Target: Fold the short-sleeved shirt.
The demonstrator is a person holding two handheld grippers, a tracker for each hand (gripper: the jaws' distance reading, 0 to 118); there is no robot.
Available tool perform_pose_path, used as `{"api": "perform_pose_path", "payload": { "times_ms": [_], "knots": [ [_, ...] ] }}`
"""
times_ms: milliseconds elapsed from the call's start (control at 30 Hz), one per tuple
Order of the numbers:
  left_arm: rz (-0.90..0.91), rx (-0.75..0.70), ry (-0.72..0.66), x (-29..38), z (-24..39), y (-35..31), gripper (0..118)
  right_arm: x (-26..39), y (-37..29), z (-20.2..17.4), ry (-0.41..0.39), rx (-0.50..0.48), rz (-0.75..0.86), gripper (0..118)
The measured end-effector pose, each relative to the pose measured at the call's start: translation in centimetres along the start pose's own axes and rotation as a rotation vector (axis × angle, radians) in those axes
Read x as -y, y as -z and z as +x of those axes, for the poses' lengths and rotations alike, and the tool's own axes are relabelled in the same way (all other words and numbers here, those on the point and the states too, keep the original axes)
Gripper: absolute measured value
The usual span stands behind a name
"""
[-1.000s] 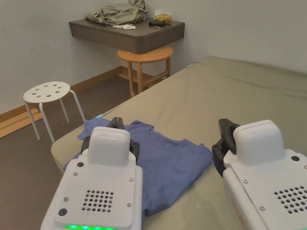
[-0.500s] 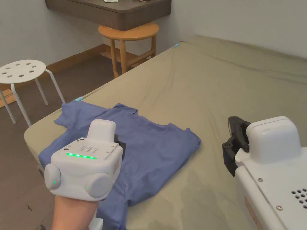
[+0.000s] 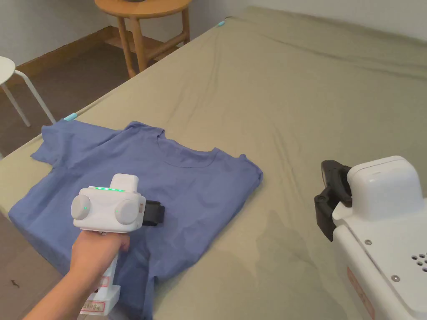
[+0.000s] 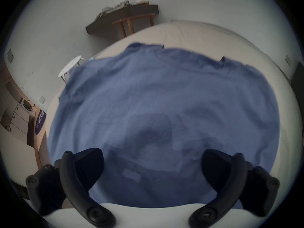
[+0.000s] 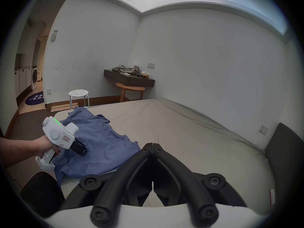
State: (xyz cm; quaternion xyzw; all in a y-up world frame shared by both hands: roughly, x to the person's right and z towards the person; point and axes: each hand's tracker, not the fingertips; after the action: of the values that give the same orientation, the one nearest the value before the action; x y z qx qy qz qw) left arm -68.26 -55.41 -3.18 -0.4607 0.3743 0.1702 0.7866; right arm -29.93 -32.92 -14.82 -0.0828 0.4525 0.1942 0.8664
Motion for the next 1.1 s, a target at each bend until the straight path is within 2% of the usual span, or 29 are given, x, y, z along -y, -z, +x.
{"api": "perform_pose_path", "payload": {
  "times_ms": [33,67,100,200,233,300,333,367,433,500,600,633,733,1100],
  "knots": [
    [0.031,0.022,-0.057,-0.3,-0.6,0.4,117,0.2,0.2,0.0,-0.003,-0.001,-0.008,0],
    [-0.012,0.050,-0.083,-0.7,-1.0,0.7,117,0.4,0.4,0.0,-0.005,0.000,-0.012,0],
    [0.003,0.041,-0.089,-0.3,1.1,-5.2,117,0.6,0.6,0.0,-0.005,0.001,-0.018,0],
    [0.008,0.042,-0.073,0.4,2.3,-7.3,116,0.9,1.4,0.1,0.014,-0.001,-0.034,0],
    [-0.040,0.080,-0.092,-0.7,0.7,-4.9,114,1.0,1.6,0.1,0.023,-0.004,-0.038,0],
    [0.003,0.089,-0.070,-0.9,0.8,-5.8,112,1.1,1.7,0.0,0.032,-0.009,-0.042,0],
    [0.049,0.089,-0.056,-1.3,0.9,-6.6,104,1.1,1.7,0.0,0.033,-0.010,-0.043,0],
    [0.097,0.087,-0.047,-0.7,1.6,-6.5,73,1.2,1.7,-0.1,0.030,-0.010,-0.044,0],
    [0.107,0.014,-0.012,-1.2,2.4,-6.6,4,1.2,1.7,-0.1,0.023,-0.010,-0.044,0],
    [0.090,0.039,-0.008,-1.8,2.0,-5.1,1,1.1,1.5,-0.1,0.019,-0.010,-0.044,0],
    [0.112,0.137,-0.099,-4.2,-0.9,-5.9,1,0.9,0.8,0.2,0.018,0.001,-0.035,0],
    [0.119,0.179,-0.139,-0.8,-0.9,-4.8,1,0.8,0.7,0.3,0.023,0.006,-0.032,0],
    [0.158,0.225,-0.182,-1.2,-2.4,-5.4,1,0.6,0.1,0.7,0.041,0.016,-0.025,0],
    [0.496,0.343,-0.139,-1.0,1.7,-16.9,1,-0.7,-4.3,2.1,0.047,0.073,0.040,0]
  ]
}}
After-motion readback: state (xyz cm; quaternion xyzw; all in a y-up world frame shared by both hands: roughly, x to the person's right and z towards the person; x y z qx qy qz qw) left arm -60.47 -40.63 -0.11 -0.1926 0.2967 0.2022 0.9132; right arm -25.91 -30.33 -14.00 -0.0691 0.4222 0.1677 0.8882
